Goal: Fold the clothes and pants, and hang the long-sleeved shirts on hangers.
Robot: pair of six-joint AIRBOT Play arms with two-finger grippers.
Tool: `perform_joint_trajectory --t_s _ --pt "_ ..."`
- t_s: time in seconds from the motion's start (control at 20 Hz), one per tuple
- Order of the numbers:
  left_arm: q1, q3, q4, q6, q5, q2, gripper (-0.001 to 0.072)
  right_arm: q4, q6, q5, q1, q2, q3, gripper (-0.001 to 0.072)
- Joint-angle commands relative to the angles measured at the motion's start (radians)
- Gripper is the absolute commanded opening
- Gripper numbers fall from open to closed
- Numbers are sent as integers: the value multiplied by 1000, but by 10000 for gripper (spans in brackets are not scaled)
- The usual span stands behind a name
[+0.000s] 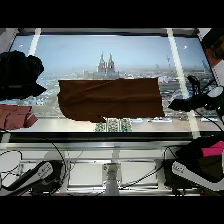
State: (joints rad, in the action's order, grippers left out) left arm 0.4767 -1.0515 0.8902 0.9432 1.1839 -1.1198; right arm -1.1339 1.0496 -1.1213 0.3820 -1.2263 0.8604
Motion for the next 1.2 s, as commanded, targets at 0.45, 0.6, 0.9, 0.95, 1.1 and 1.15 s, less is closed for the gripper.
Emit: perform_joint_trajectory --t_s 0.45,0.6,0.9,0.95,1.1,1.15 --pt "9 -1 0 0 14 14 710 188 30 74 17 -182 -106 481" --pt "9 -1 0 0 14 14 710 200 36 63 19 -205 -106 439" --pt "9 -1 0 0 14 14 711 246 2 66 19 -198 -106 230" --pt "10 -1 0 0 14 14 710 243 2 64 19 -195 -101 118" --pt "10 -1 27 0 19 14 710 243 2 23 19 -182 -54 9" --pt "10 -1 59 0 19 14 710 242 2 2 19 -177 -29 9"
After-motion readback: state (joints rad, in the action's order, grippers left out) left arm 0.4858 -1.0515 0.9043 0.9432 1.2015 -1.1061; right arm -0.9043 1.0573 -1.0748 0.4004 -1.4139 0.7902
